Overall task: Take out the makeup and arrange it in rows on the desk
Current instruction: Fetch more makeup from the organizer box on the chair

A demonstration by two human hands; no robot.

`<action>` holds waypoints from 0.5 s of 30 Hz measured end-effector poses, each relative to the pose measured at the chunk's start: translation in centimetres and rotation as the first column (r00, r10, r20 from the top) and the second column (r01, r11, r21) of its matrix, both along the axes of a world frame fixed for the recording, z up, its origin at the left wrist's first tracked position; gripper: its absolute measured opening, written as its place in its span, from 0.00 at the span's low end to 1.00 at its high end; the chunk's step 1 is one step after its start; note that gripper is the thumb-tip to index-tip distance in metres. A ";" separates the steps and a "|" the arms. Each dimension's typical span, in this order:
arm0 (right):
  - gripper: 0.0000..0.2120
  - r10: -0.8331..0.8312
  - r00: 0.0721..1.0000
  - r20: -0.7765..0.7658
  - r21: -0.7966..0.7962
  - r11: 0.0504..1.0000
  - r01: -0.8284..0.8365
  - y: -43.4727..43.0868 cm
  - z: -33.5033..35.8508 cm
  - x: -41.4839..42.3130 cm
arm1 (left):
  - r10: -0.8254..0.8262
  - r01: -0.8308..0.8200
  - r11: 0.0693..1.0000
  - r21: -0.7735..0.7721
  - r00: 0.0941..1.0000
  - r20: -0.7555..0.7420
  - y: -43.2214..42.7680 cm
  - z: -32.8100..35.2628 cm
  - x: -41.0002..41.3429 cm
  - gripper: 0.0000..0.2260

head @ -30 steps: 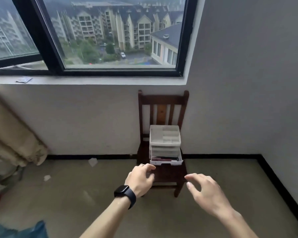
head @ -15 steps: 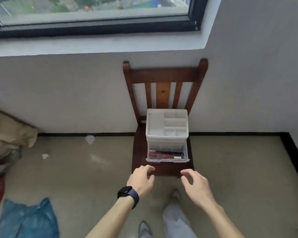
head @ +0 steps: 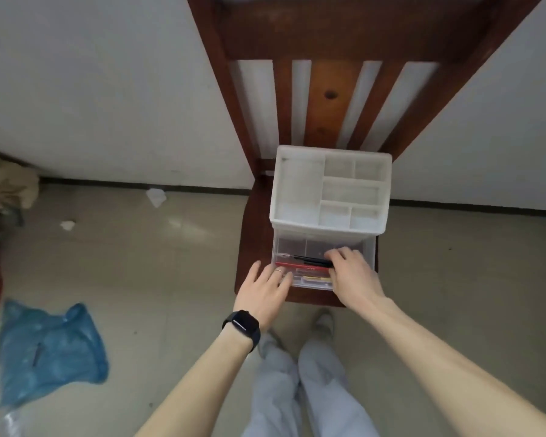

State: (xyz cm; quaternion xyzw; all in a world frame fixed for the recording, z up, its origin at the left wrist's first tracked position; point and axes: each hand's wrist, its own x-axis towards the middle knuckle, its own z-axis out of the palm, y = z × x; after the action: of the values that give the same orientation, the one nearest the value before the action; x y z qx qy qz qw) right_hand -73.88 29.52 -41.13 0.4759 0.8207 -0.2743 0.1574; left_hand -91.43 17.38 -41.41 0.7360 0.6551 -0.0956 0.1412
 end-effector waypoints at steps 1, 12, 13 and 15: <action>0.20 0.038 0.999 0.037 0.015 0.999 -0.038 0.4 -0.5 -0.1 | -0.028 0.028 0.999 0.032 1.000 -0.004 0.4 -0.2 -0.2 0.20; 0.18 0.273 0.950 0.153 0.045 0.958 -0.283 2.0 -3.3 -0.8 | -0.148 0.151 0.970 0.189 0.989 -0.032 0.4 -2.5 -1.0 0.16; 0.16 0.278 0.948 0.155 0.037 0.957 -0.287 2.3 -3.2 -0.8 | -0.146 0.150 0.967 0.204 0.989 -0.036 0.6 -2.6 -1.0 0.16; 0.15 0.294 0.941 0.167 0.036 0.952 -0.303 2.5 -2.9 -0.8 | -0.134 0.141 0.969 0.201 0.990 -0.049 1.0 -2.6 -1.0 0.19</action>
State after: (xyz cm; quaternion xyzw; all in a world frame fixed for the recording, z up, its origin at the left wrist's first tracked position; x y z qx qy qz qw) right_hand -74.67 32.05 -44.04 0.3709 0.8762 -0.1830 0.2475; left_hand -92.40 18.34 -44.01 0.7885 0.6112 -0.0502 0.0465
